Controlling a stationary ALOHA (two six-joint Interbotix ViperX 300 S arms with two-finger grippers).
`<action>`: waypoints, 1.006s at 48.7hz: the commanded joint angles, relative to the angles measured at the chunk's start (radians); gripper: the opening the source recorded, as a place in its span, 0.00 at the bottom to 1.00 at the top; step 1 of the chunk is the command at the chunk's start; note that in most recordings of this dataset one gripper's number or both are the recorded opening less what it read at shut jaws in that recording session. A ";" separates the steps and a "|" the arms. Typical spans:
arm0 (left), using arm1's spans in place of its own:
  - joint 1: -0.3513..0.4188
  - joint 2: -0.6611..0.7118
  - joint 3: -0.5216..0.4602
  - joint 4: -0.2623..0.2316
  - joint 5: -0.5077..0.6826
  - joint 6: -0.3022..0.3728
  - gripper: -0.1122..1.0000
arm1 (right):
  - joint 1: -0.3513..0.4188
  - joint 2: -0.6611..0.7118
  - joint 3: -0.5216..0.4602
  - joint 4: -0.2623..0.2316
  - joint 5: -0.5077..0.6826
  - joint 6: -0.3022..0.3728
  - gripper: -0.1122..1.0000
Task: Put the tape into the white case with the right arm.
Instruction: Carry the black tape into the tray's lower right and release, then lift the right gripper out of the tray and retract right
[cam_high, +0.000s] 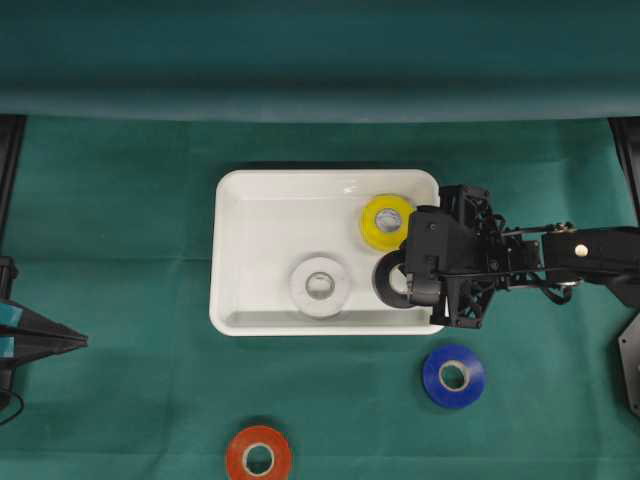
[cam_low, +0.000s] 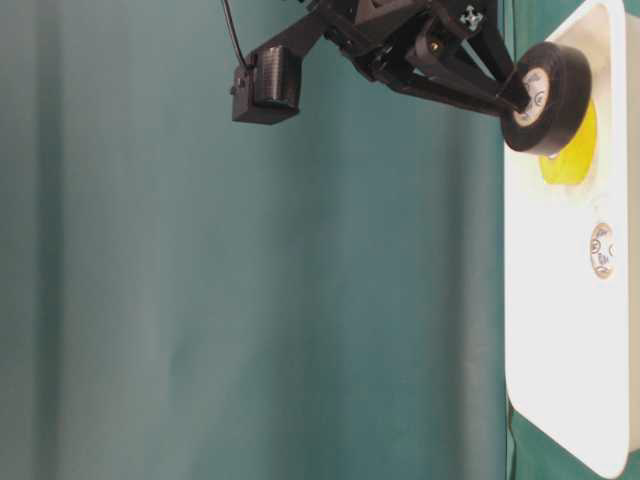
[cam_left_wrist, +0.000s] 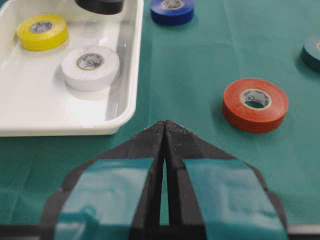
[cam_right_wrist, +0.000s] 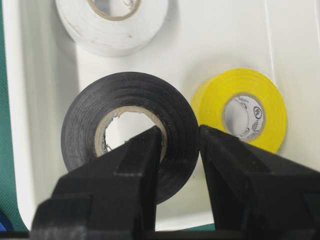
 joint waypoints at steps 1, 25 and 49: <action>0.003 0.008 -0.012 -0.002 -0.005 0.002 0.10 | 0.002 -0.017 -0.012 -0.003 -0.009 0.002 0.09; 0.003 0.008 -0.011 -0.003 -0.005 0.002 0.10 | 0.002 -0.006 -0.009 -0.003 -0.009 0.003 0.31; 0.003 0.008 -0.012 -0.003 -0.005 0.002 0.10 | 0.000 -0.014 -0.002 -0.005 -0.009 0.002 0.64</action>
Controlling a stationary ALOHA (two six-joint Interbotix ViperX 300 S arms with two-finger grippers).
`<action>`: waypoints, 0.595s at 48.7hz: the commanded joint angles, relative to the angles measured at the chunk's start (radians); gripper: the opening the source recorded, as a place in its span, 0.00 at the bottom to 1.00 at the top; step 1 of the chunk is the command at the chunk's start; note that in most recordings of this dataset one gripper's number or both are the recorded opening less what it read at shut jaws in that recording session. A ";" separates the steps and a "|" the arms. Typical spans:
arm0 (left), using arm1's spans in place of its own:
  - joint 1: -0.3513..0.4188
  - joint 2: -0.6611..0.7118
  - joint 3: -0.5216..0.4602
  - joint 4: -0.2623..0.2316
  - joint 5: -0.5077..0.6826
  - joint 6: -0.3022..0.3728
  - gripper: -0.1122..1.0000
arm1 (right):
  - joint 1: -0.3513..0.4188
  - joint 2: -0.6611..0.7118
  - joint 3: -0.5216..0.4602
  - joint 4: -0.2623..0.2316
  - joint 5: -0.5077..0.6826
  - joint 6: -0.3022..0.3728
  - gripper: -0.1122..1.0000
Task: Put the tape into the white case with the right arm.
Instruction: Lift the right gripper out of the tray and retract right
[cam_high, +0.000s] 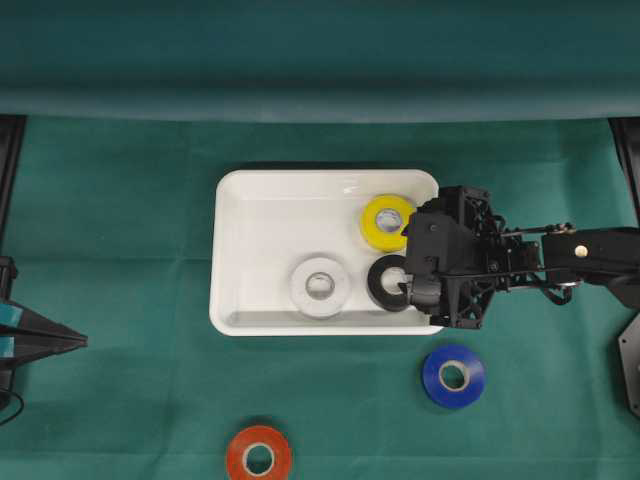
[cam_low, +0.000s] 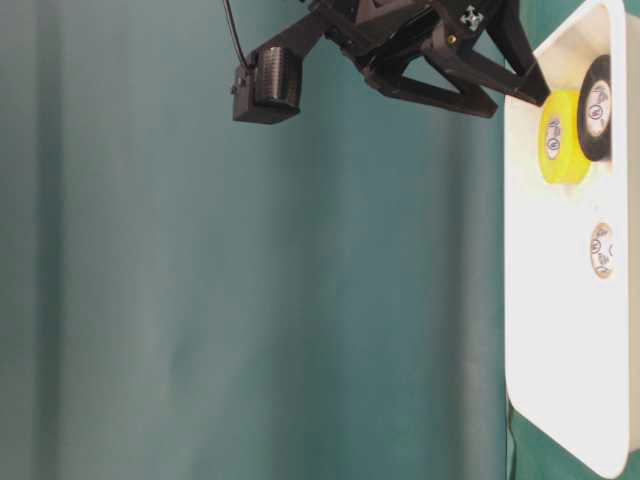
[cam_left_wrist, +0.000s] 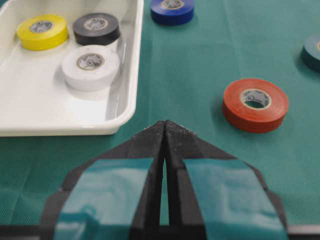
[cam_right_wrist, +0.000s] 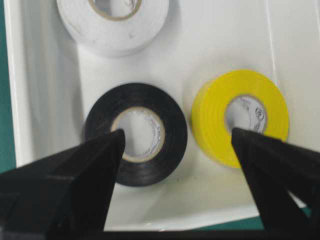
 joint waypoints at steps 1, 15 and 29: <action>0.003 0.008 -0.012 0.000 -0.005 0.002 0.10 | -0.002 -0.018 0.000 -0.002 -0.006 0.002 0.64; 0.003 0.008 -0.012 0.000 -0.005 0.002 0.10 | -0.002 -0.140 0.107 -0.002 -0.006 0.003 0.64; 0.003 0.008 -0.012 -0.002 -0.005 0.002 0.10 | 0.000 -0.325 0.264 0.003 -0.034 0.011 0.64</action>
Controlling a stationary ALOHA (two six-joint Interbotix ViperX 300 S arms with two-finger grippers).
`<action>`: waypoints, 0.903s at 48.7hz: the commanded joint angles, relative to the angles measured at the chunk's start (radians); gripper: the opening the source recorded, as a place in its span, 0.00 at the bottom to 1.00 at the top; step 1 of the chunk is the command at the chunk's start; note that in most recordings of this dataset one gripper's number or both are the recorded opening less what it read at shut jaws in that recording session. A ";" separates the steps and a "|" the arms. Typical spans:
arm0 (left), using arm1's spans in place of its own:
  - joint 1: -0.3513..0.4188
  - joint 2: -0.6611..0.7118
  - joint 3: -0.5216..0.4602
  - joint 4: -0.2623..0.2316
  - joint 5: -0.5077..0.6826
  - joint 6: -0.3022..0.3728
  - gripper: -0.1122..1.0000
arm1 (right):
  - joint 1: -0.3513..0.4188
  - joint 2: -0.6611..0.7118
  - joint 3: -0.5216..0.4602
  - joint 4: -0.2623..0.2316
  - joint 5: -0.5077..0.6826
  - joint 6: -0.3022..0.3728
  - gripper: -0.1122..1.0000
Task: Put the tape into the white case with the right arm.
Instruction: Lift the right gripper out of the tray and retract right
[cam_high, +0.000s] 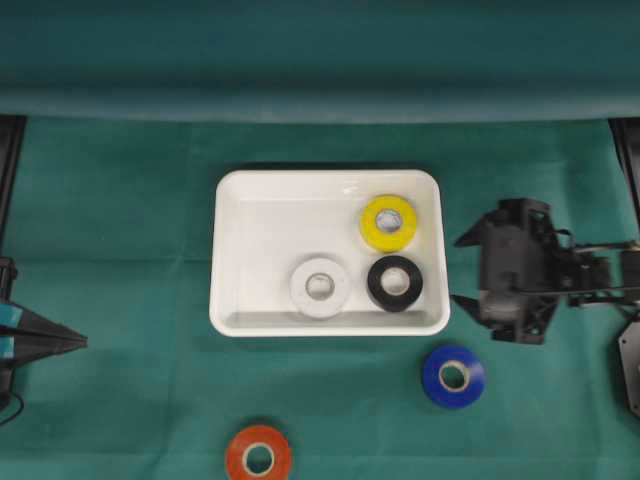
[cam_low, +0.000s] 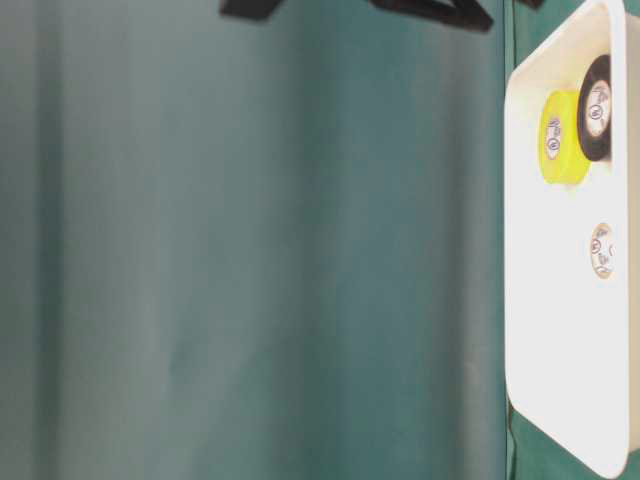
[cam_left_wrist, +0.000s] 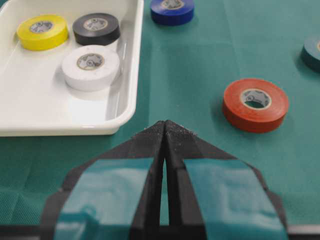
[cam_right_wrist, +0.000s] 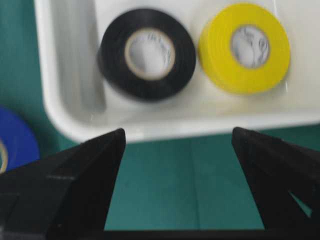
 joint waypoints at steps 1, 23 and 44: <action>0.003 0.008 -0.012 -0.002 -0.005 0.002 0.10 | -0.002 -0.067 0.034 0.005 -0.020 0.006 0.64; 0.003 0.008 -0.012 -0.002 -0.003 0.002 0.10 | 0.000 -0.255 0.170 0.005 -0.025 0.060 0.63; 0.003 0.008 -0.012 -0.002 -0.005 0.000 0.10 | 0.061 -0.265 0.186 0.005 -0.066 0.060 0.63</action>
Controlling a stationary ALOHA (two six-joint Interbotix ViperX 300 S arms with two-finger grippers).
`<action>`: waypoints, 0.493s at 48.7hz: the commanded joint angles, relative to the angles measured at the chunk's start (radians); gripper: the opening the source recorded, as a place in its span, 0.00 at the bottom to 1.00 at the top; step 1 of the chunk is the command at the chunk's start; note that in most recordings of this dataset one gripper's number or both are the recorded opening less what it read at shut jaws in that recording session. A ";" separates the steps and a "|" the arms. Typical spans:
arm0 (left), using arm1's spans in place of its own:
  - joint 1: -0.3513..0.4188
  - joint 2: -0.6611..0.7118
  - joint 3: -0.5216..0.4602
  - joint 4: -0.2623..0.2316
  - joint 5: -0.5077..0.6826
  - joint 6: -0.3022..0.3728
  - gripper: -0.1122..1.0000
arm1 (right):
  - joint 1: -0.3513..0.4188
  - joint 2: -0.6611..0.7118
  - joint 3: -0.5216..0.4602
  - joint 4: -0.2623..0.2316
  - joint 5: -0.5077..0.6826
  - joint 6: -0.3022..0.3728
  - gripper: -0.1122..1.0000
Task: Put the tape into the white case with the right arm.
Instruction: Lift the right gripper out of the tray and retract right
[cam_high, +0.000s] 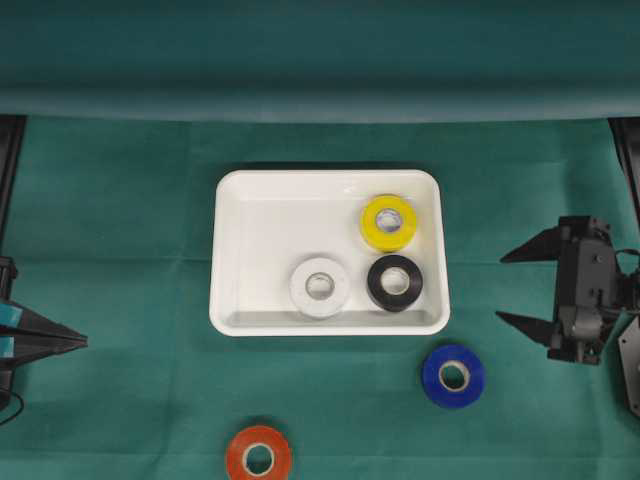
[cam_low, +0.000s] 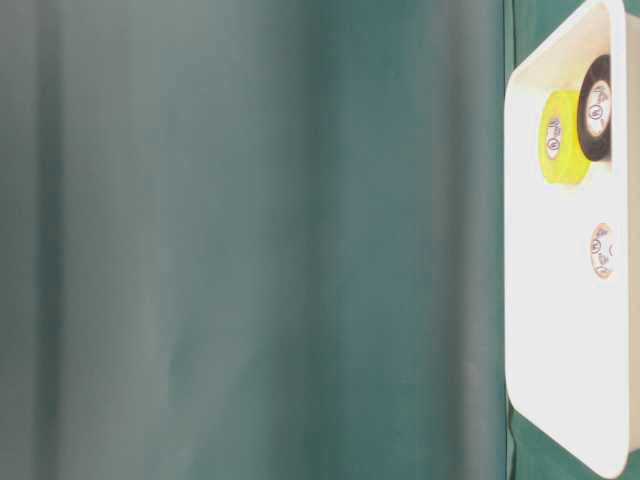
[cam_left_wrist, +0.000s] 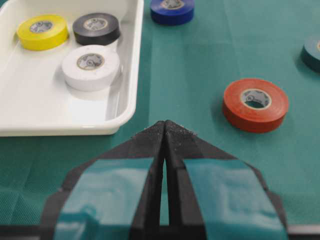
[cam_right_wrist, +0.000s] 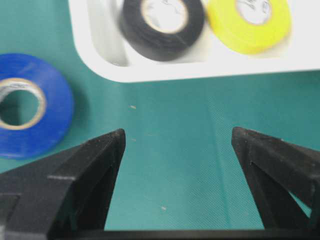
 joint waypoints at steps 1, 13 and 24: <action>0.003 0.008 -0.012 0.000 -0.006 0.000 0.10 | 0.037 -0.008 -0.002 0.002 -0.028 0.002 0.63; 0.003 0.009 -0.011 0.000 -0.006 0.000 0.10 | 0.184 -0.063 0.054 0.000 -0.081 0.000 0.63; 0.003 0.008 -0.011 0.000 -0.006 0.000 0.10 | 0.301 -0.107 0.083 0.000 -0.081 0.002 0.63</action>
